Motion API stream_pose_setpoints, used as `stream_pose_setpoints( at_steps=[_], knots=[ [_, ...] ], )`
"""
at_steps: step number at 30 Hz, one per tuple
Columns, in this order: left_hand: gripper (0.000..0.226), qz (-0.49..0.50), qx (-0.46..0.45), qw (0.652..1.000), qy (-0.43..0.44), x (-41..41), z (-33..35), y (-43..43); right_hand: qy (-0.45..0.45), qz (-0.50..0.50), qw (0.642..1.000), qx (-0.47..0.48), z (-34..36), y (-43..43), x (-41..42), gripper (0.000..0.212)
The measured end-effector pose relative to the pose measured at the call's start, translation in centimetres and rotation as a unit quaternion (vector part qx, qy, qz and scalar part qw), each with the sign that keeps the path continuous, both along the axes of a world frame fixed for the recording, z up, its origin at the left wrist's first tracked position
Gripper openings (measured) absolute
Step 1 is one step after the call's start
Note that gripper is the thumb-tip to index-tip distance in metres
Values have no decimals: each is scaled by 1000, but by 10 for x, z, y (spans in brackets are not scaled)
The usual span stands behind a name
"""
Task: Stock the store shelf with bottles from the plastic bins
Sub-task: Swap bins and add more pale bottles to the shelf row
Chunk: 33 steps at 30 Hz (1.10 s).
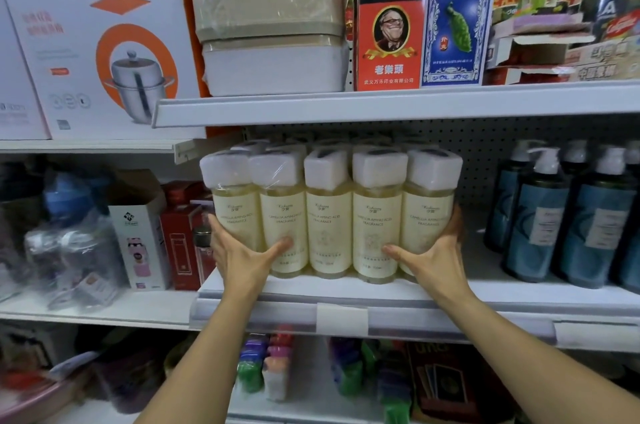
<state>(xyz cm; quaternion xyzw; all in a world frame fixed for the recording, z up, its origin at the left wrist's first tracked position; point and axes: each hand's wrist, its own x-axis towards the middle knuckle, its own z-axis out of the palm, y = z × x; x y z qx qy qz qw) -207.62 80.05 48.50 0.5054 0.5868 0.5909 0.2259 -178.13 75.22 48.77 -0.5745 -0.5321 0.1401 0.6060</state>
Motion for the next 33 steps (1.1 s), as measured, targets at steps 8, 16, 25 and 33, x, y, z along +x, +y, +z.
stream_pose_setpoints(
  at_steps=[8, 16, 25, 33],
  knots=[
    [130, -38, 10, 998, -38, -8, -3, -1, 80, 70, 994, 34, -2, -1, 6, 80],
    [85, -6, 47, 998, -37, -6, -1, 0, 58, 65, 995, 39, -6, 8, 10, 71],
    [85, -17, 23, 998, -51, -11, -1, 1, 80, 89, 992, 35, -5, 7, 9, 97],
    [85, -14, 19, 998, -59, -10, 1, 5, 62, 97, 993, 37, -7, 12, 9, 91]
  ],
)
